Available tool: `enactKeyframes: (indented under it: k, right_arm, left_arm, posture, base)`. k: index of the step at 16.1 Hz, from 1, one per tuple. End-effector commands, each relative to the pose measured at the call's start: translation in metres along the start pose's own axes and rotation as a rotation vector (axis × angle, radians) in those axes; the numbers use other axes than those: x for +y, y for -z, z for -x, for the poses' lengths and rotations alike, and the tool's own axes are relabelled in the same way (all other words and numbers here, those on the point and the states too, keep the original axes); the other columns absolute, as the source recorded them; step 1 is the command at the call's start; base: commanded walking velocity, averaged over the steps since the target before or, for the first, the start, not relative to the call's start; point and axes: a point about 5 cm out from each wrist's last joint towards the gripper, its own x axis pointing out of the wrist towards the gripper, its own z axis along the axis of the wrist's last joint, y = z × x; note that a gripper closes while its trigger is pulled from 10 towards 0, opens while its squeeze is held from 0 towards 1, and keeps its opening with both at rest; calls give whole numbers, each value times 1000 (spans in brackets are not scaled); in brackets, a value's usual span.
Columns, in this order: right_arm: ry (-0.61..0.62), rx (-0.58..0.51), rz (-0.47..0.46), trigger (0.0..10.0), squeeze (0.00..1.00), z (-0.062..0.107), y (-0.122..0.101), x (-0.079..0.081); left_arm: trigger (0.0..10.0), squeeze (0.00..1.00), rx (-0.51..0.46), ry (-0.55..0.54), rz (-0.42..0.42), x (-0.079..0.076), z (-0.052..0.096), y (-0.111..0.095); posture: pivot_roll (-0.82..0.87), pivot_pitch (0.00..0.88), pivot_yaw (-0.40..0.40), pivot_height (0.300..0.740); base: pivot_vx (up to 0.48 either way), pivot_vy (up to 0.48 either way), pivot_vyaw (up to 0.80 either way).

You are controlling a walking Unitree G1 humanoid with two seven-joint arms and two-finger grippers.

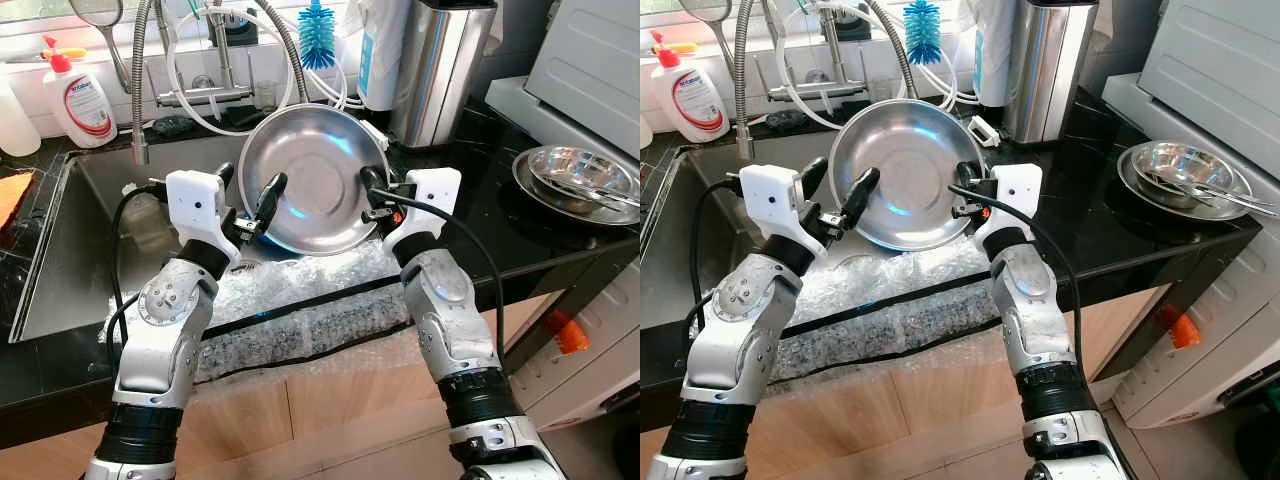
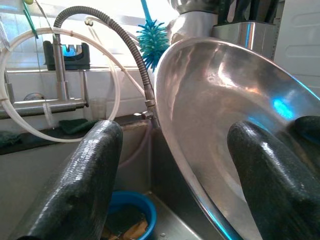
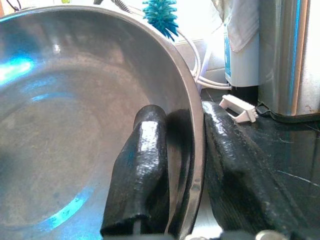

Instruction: Kitchen organization

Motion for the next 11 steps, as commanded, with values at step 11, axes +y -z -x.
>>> enactKeyframes:
  k: [11]
  right_arm:
    - [-14, -21, 3, 10000, 0, -1, -3, 3]
  left_arm:
    - [0, 0, -12, -48, -27, 5, -1, -1]
  posture:
    - [13, 0, -10, 740]
  base:
    - [0, 0, 0]
